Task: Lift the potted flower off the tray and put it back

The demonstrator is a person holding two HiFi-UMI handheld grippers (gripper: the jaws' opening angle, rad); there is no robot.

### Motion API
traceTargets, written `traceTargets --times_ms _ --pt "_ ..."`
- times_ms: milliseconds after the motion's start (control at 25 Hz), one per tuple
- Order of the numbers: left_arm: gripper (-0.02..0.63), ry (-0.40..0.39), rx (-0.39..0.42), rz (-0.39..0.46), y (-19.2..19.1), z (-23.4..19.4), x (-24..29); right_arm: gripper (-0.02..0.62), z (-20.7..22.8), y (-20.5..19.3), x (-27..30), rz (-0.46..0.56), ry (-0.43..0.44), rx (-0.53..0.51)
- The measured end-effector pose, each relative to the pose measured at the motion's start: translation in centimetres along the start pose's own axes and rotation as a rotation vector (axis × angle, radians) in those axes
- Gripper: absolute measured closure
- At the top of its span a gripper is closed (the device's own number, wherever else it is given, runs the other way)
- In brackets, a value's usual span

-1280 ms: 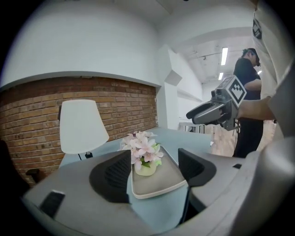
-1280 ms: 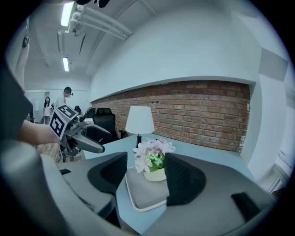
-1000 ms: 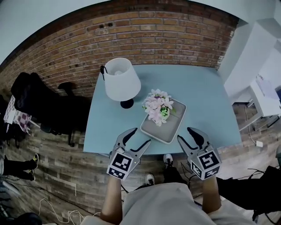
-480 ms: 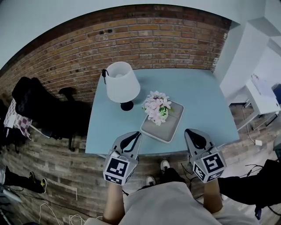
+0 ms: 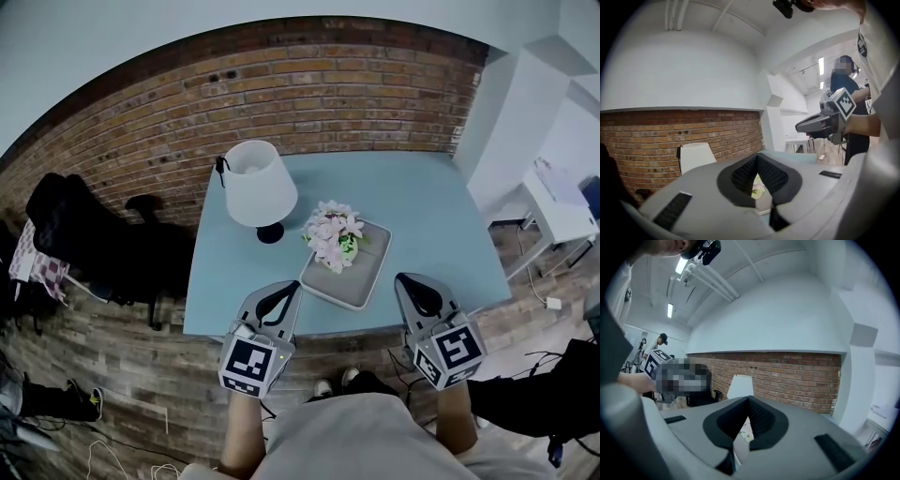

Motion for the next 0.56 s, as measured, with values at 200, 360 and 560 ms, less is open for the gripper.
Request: traceTargets --times_ms 200,360,560 --pt "0.591 -0.007 0.0 -0.009 -0.6 -0.3 0.8 0.575 -0.1 -0.5 0.4 -0.002 0.0 0.002" --pt "0.59 -0.032 0.004 -0.013 -0.6 0.0 1.7 0.575 0.5 -1.1 0.5 -0.024 -0.012 0.011" --pt "0.59 -0.042 -0.014 -0.029 -1.4 -0.1 2.6 0.575 1.0 -1.8 1.0 -0.036 -0.023 0.021"
Point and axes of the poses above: the fingertips, and each gripper's own axes: x forward along the fingers, z to its right, y out of its top, the point moved 7 cm from there along -x, backward along the fingers, and after that the axes turned 1 degree about -y, right-handed, at the moved point
